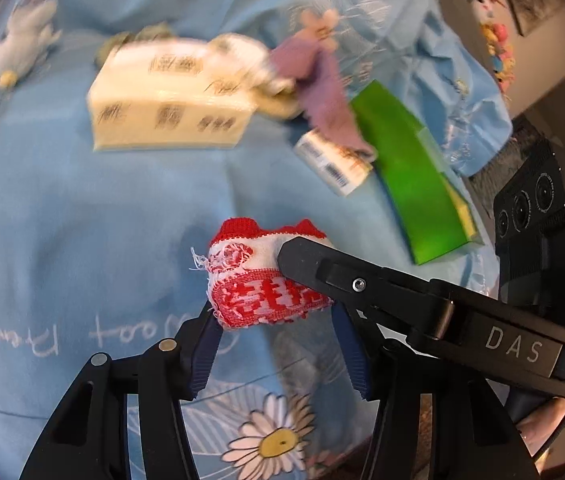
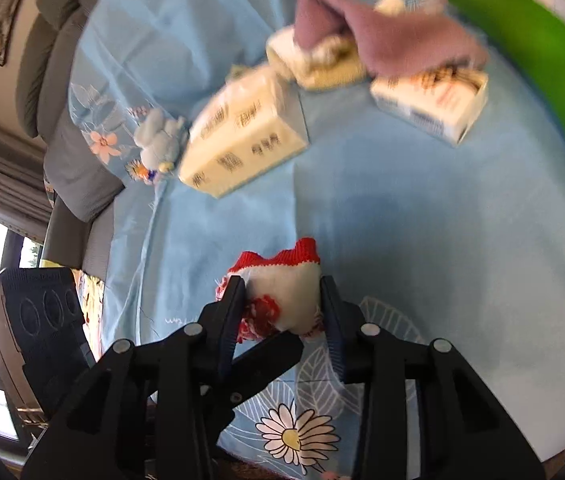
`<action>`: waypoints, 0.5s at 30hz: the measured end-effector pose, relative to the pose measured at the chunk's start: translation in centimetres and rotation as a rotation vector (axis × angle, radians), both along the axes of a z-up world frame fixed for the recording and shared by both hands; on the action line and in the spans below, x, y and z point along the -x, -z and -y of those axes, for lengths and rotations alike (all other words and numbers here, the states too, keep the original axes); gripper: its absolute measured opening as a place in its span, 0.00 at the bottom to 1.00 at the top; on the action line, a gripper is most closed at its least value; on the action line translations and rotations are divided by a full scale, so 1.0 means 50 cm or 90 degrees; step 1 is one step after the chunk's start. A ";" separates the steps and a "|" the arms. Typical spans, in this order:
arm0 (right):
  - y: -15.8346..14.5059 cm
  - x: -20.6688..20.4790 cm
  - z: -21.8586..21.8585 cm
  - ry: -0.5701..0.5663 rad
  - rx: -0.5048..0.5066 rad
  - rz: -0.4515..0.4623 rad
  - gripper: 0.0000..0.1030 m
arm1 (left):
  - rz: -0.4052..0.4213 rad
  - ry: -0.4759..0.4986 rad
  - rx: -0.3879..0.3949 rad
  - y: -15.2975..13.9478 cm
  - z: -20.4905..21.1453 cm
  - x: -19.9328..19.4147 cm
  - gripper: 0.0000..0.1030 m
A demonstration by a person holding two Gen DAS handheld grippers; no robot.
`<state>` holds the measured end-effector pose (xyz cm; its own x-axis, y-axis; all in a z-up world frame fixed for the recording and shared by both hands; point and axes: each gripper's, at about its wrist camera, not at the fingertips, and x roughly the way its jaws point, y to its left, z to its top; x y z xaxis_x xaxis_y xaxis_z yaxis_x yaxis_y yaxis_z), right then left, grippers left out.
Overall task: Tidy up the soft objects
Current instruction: 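Lift the knit sock with the left tool toward the green box, then lower the sock into the green box and open the left tool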
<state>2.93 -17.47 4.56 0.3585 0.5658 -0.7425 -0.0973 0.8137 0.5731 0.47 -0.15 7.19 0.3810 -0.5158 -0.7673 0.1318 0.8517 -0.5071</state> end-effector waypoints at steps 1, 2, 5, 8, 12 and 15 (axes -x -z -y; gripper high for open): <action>-0.011 0.003 0.006 0.003 -0.002 0.012 0.36 | 0.015 0.006 -0.006 -0.015 0.010 -0.001 0.54; -0.027 0.005 0.015 0.007 -0.003 0.028 0.36 | 0.026 0.012 -0.011 -0.026 0.017 -0.003 0.54; -0.068 0.007 0.043 0.021 -0.006 0.068 0.36 | 0.068 0.032 -0.023 -0.069 0.046 -0.012 0.54; -0.116 0.001 0.081 0.044 -0.012 0.116 0.36 | 0.111 0.058 -0.029 -0.114 0.080 -0.030 0.54; -0.169 -0.008 0.128 0.083 -0.006 0.169 0.36 | 0.161 0.098 -0.027 -0.165 0.142 -0.069 0.54; -0.200 -0.020 0.173 0.114 0.002 0.206 0.36 | 0.193 0.130 -0.024 -0.194 0.198 -0.106 0.54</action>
